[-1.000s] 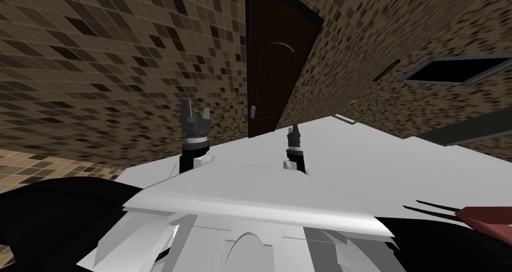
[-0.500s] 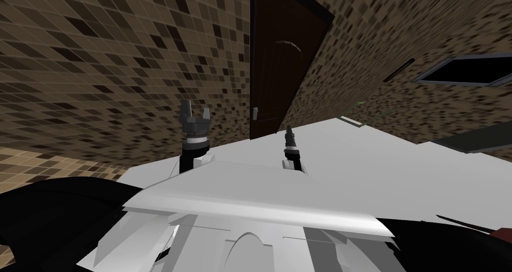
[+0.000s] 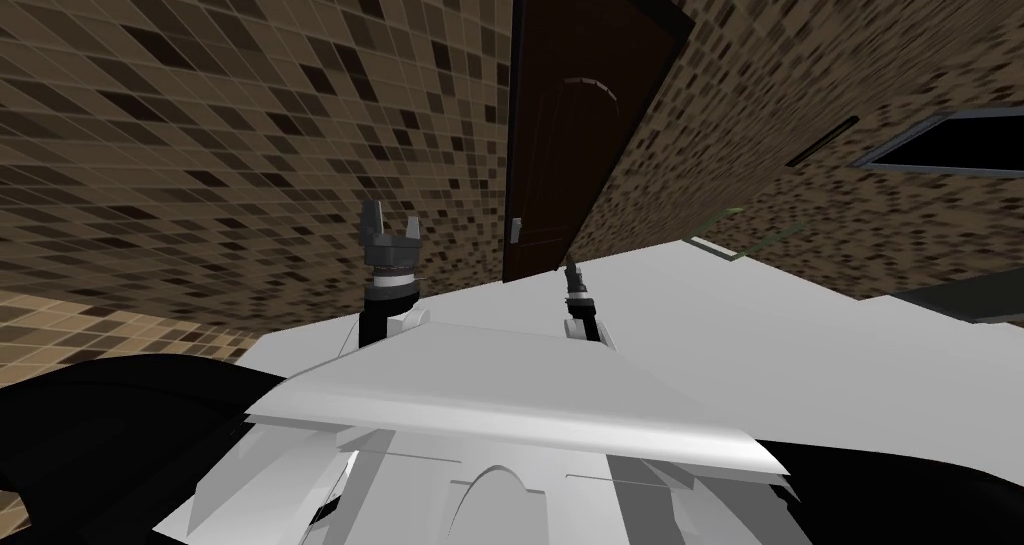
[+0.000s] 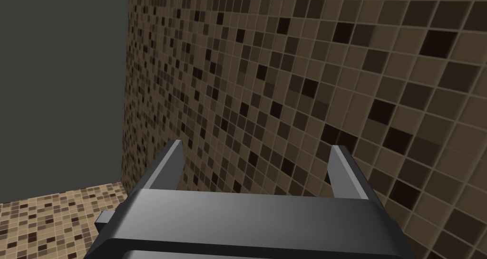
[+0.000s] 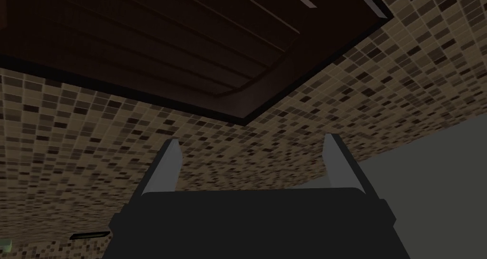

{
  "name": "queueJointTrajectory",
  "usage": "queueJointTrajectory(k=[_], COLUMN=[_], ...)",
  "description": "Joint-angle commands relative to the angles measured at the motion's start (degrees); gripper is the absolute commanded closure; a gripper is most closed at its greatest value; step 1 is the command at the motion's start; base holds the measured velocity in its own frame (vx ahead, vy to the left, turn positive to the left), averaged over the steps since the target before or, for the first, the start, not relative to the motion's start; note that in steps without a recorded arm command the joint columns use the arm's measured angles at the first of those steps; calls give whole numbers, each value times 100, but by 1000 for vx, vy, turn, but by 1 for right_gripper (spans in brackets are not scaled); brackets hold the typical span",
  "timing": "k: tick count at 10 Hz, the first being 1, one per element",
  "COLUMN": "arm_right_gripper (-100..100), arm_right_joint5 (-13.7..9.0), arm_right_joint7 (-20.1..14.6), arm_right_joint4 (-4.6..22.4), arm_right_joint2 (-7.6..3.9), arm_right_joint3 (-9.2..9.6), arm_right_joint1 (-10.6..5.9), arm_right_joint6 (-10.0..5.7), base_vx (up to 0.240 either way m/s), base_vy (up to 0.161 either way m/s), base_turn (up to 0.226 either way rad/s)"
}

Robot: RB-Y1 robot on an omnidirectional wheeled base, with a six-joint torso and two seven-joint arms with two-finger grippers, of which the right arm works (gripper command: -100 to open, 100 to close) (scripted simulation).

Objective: Pull the door open

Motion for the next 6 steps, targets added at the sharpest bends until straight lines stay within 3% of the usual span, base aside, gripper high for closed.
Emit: queueJointTrajectory(k=[1,6], arm_right_gripper=[-100,-100], arm_right_joint5=[84,336], arm_right_joint7=[172,680], arm_right_joint4=[161,827], arm_right_joint2=[-59,-243], arm_right_joint3=[7,8], arm_right_joint1=[-88,-424], arm_right_joint6=[25,4], base_vx=[117,108], base_vy=[35,46], base_turn=[52,56])
